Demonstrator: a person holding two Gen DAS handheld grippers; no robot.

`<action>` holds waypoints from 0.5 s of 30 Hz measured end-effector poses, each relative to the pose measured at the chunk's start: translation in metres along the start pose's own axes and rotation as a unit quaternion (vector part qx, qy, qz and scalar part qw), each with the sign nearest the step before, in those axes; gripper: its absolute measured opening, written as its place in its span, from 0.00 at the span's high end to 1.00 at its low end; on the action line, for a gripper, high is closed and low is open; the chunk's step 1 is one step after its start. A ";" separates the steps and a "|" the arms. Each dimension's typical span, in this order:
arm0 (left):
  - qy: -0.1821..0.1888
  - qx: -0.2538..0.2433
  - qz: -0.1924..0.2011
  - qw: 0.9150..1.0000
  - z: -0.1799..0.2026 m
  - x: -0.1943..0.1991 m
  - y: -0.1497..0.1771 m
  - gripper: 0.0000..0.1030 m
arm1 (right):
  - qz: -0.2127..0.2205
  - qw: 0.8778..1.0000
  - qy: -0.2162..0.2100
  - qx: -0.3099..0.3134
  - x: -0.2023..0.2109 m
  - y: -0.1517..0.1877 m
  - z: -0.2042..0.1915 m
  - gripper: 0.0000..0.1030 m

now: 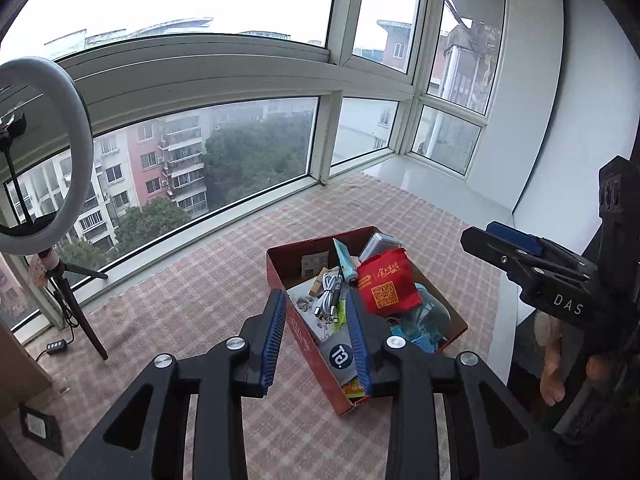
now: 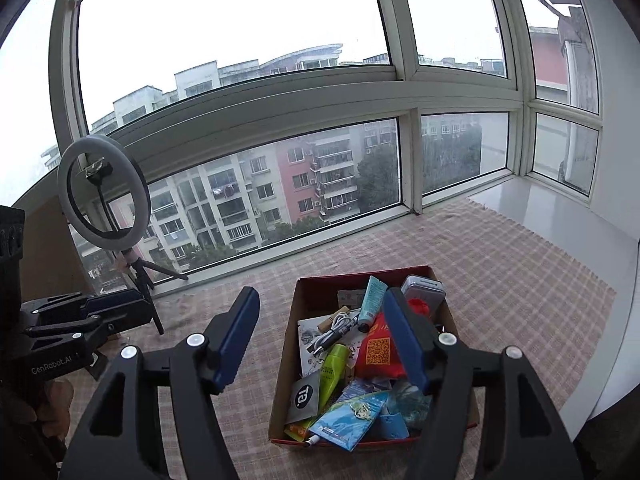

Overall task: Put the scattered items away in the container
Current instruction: 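Move both tools back toward the blue tissue pack and black wet-wipe pack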

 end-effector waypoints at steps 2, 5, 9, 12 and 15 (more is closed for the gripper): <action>-0.006 -0.001 0.001 1.000 -0.001 0.009 0.006 0.70 | 0.002 1.000 -0.005 0.001 0.007 0.002 -0.005 0.36; -0.014 0.001 0.005 1.000 -0.006 0.025 0.015 0.66 | 0.004 1.000 -0.015 0.003 0.015 0.005 -0.015 0.36; -0.040 0.004 0.017 0.999 -0.022 0.050 0.028 0.57 | 0.005 0.999 -0.031 0.007 0.024 0.007 -0.033 0.36; -0.057 0.018 0.024 0.998 -0.039 0.070 0.036 0.57 | 0.006 0.999 -0.041 0.014 0.028 0.007 -0.050 0.35; -0.079 0.033 0.034 0.996 -0.056 0.090 0.043 0.56 | 0.007 0.998 -0.053 0.026 0.032 0.006 -0.071 0.35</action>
Point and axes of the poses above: each gripper's, at about its wrist camera, not at the fingertips, and x roughly against the way its jaws point, z to its right, y to its underside, the point moved 8 cm from there along -x, roughly the way its jaws point, and after that the axes turned 11 degrees about x, right-handed, at the moved point
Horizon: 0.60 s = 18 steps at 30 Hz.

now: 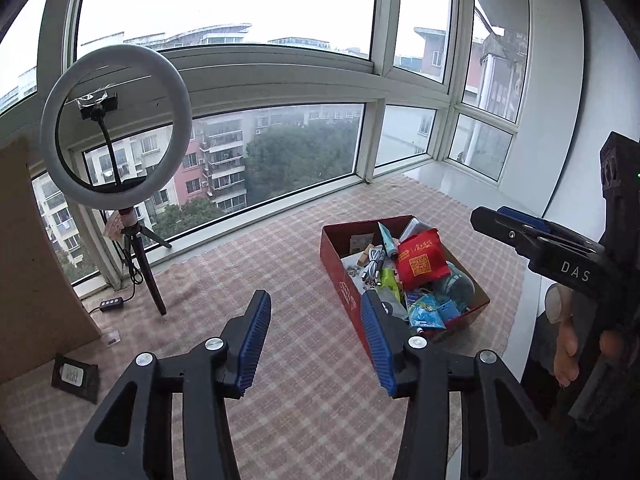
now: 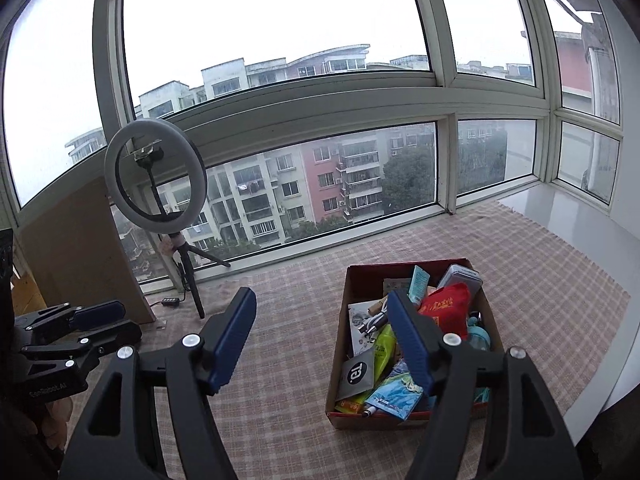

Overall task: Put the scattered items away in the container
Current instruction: 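Move both tools back toward the blue tissue pack and black wet-wipe pack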

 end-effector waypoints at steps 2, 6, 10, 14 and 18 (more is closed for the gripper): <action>-0.013 0.012 0.006 1.000 -0.014 0.011 0.003 0.56 | 0.001 1.000 -0.010 0.010 0.001 -0.001 -0.015 0.34; -0.036 0.029 0.016 0.999 -0.036 0.028 0.010 0.56 | 0.004 0.999 -0.026 0.030 0.001 -0.002 -0.043 0.34; -0.044 0.041 0.018 0.998 -0.047 0.038 0.016 0.56 | 0.005 0.999 -0.041 0.034 0.003 0.002 -0.058 0.34; -0.039 0.030 0.018 0.999 -0.038 0.040 0.020 0.56 | 0.002 0.999 -0.031 0.035 0.010 0.004 -0.054 0.34; -0.022 0.023 0.013 0.999 -0.023 0.035 0.023 0.56 | 0.001 1.000 -0.009 0.024 0.022 0.009 -0.033 0.34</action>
Point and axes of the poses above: each gripper's, at about its wrist camera, not at the fingertips, and x roughly against the way its jaws point, z to its right, y to its underside, the point moved 8 cm from there along -x, roughly the way its jaws point, and after that the axes turned 11 degrees about x, right-handed, at the moved point
